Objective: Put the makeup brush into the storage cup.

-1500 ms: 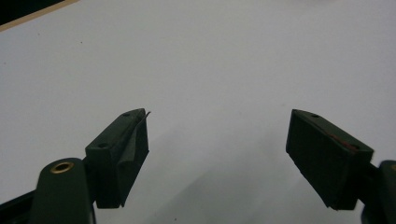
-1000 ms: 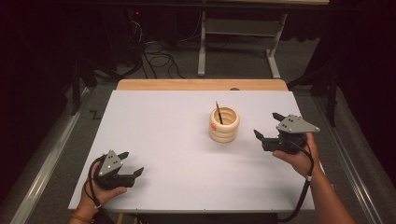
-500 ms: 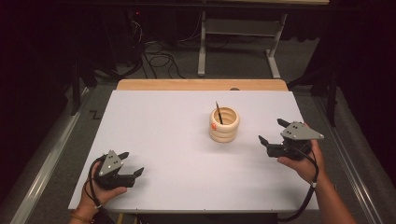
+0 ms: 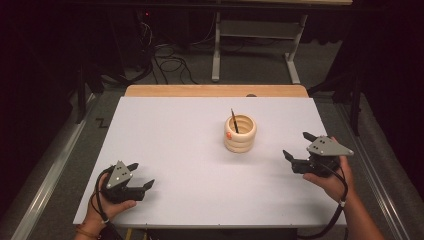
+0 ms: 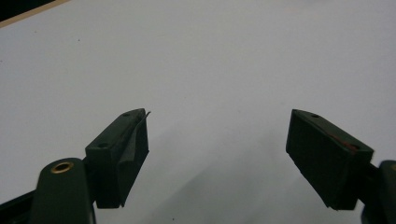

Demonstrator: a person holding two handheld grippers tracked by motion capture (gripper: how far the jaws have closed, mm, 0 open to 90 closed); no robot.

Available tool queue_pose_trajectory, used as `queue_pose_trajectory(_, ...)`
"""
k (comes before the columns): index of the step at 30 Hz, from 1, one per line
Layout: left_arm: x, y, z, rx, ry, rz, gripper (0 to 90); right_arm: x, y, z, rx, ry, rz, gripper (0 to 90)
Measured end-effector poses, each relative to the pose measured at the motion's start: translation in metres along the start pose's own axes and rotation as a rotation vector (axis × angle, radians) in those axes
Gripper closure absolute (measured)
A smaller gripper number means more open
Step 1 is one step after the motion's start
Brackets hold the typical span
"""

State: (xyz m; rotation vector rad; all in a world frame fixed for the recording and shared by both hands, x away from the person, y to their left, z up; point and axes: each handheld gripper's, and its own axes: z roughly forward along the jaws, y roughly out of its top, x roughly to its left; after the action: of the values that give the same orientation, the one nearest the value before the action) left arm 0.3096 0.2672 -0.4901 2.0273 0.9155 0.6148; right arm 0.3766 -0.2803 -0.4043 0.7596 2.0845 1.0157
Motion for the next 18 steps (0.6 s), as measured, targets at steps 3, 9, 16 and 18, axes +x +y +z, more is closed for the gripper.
queue_pose_trajectory(3, 0.000, 0.000, 0.000, 0.002, 0.000, 0.000, 22.0, 0.001, -0.003, -0.001, 0.011, 0.004, 0.004, 17.5)
queue_pose_trajectory(9, 0.000, 0.000, 0.000, 0.002, 0.000, 0.001, 22.0, 0.003, -0.011, -0.002, 0.009, 0.005, 0.002, 17.5)
queue_pose_trajectory(16, 0.000, 0.000, 0.001, 0.004, 0.001, 0.002, 22.0, 0.005, -0.021, -0.004, 0.006, 0.007, 0.006, 17.6)
queue_pose_trajectory(18, -0.001, 0.000, 0.001, 0.002, 0.001, 0.001, 22.0, 0.006, -0.023, -0.006, 0.006, 0.009, 0.009, 17.6)
